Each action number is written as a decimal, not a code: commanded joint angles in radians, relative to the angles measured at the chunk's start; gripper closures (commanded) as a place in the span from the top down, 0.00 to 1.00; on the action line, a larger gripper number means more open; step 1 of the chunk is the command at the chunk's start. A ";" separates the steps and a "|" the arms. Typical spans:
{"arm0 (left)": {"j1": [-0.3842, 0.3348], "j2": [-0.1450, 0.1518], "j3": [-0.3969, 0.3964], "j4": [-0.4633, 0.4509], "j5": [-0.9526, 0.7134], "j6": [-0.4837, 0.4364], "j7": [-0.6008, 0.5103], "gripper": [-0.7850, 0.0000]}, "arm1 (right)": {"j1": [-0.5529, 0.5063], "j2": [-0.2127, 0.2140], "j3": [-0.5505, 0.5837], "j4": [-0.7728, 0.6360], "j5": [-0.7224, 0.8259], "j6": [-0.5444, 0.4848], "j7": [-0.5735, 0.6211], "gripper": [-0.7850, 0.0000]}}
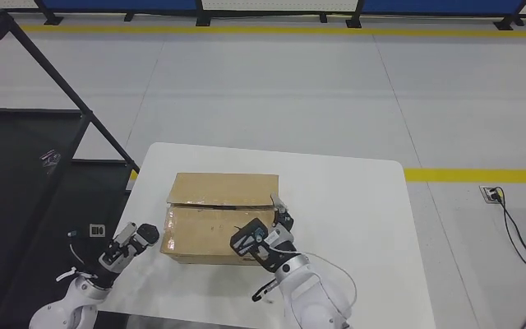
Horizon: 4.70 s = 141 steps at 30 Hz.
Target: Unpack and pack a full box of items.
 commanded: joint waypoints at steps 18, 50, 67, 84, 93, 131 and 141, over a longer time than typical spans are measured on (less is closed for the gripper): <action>0.089 -0.001 -0.016 -0.059 0.059 -0.018 0.058 1.00 | 0.171 -0.002 0.216 0.015 0.803 -0.279 0.437 1.00; 0.091 -0.003 0.004 -0.196 0.120 0.065 0.134 1.00 | 0.661 0.011 0.234 0.448 1.590 0.005 0.832 1.00; 0.090 -0.010 0.019 -0.172 0.117 0.078 0.190 1.00 | 0.797 0.018 0.214 0.643 1.498 0.026 0.750 1.00; 0.094 -0.005 0.016 0.064 0.120 -0.118 0.064 1.00 | 1.171 0.016 0.144 1.302 1.606 -0.243 1.095 1.00; 0.089 0.004 0.024 0.107 0.138 -0.237 -0.070 1.00 | 1.224 -0.006 0.095 1.409 1.649 -0.291 1.075 1.00; 0.034 0.009 0.060 0.068 0.192 -0.185 -0.022 1.00 | 1.299 -0.026 -0.023 1.576 1.803 -0.310 1.067 1.00; 0.018 0.005 0.113 0.038 0.264 -0.177 0.034 1.00 | 1.305 -0.035 -0.058 1.611 1.755 -0.270 1.054 1.00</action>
